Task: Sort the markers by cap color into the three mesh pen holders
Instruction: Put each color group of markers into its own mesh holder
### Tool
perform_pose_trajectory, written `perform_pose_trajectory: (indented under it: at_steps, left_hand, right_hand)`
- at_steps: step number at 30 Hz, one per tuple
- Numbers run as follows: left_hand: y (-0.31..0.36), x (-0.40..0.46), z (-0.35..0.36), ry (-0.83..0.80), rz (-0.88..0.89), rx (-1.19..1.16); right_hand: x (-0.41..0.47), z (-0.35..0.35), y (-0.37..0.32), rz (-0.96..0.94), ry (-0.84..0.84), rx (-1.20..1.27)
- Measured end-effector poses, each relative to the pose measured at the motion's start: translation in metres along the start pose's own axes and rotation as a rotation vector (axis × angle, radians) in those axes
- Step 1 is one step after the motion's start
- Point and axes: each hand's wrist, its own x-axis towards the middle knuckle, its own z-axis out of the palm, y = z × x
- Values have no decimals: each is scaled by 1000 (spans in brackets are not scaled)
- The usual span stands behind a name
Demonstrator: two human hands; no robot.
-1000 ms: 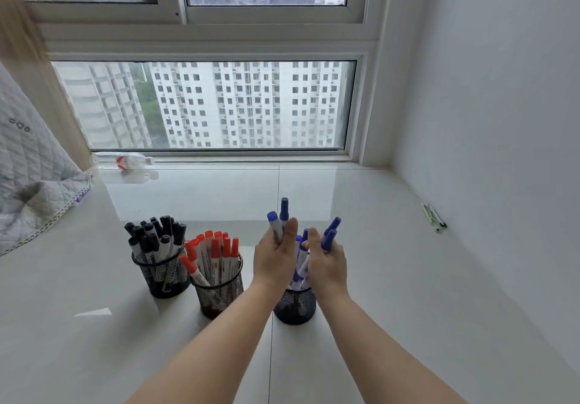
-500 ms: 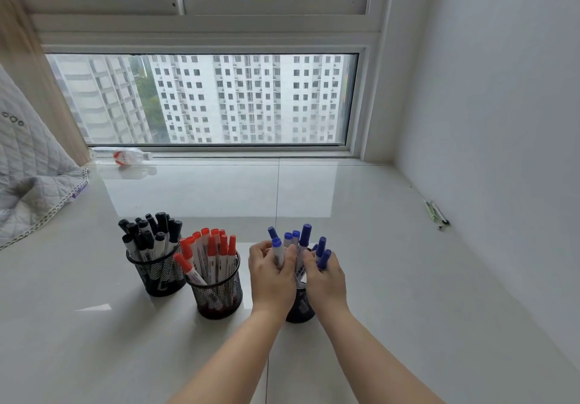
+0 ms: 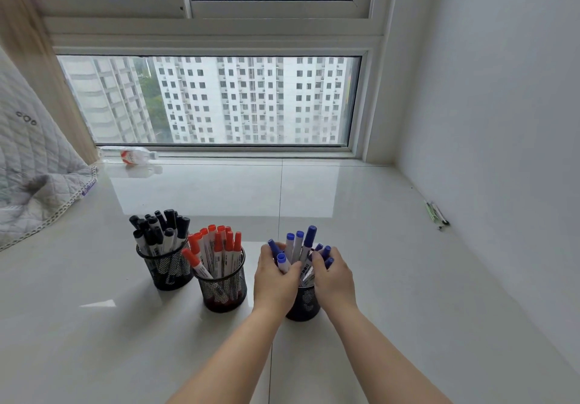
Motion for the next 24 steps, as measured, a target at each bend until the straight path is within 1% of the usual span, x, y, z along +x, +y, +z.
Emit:
perform_pose_trajectory:
  at_steps: [4,10,14,24]
  left_hand:
    - [2,-13,-3,-58,-94,-13]
    - [7,-43,-12,-114,-96,-16]
    - [8,-61,-22,-164,-92,5]
    - [-3,-109,-53,-233,-46,-89]
  right_hand:
    - [-15,-5,0,27,25,-35]
    - [-46,-17,-4,45,39,-46]
    - [-71,-27,-8,49,16,-71]
    - [-125,-54,-15,24,-122,-70]
